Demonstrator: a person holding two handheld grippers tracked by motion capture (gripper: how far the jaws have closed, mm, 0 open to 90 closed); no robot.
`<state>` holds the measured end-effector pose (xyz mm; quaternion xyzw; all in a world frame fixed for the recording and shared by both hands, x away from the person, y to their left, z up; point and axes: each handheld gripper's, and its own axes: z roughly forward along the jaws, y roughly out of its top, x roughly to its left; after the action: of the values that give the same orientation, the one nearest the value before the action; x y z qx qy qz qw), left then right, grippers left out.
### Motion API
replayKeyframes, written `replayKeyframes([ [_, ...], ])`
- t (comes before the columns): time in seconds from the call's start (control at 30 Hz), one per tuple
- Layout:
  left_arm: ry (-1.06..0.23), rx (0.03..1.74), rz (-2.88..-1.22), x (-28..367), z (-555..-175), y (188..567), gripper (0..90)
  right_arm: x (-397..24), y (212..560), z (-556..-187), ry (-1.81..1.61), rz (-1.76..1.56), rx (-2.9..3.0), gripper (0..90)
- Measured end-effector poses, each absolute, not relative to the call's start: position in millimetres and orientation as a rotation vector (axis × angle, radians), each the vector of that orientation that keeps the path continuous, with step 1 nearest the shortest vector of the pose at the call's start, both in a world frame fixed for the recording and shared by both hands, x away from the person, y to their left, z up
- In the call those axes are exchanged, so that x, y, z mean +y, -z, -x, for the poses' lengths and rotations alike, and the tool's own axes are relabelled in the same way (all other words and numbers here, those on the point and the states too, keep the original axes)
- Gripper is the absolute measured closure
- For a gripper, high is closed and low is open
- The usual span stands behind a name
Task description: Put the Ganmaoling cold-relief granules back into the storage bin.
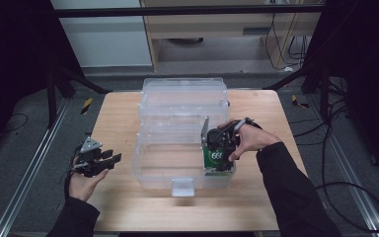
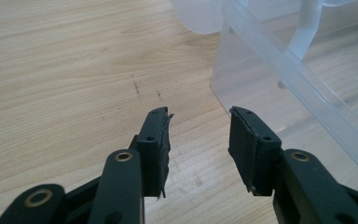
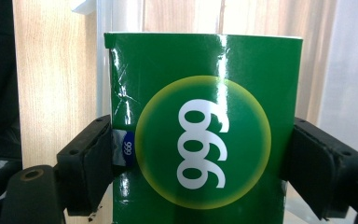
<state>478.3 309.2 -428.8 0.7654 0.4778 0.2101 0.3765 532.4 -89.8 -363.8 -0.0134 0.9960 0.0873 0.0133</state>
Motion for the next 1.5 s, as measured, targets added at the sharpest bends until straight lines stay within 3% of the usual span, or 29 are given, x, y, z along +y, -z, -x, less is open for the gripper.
replayKeyframes([
  [0.9, -0.533, 1.222, -1.965, 308, -479, 430, 57.1, -90, 375, -528, -0.261, -0.014, 3.095, 14.9],
  [1.07, -0.535, 1.219, -1.961, 308, -479, 429, 57.1, -94, 368, -528, -0.291, -0.040, 3.076, 15.2],
  [1.27, -0.538, 1.219, -1.958, 308, -478, 428, 57.1, -102, 355, -526, -0.376, -0.179, 3.008, 21.5],
  [1.5, -0.548, 1.212, -1.954, 307, -477, 427, 57.0, -110, 335, -513, -0.451, -0.298, 2.923, 18.8],
])
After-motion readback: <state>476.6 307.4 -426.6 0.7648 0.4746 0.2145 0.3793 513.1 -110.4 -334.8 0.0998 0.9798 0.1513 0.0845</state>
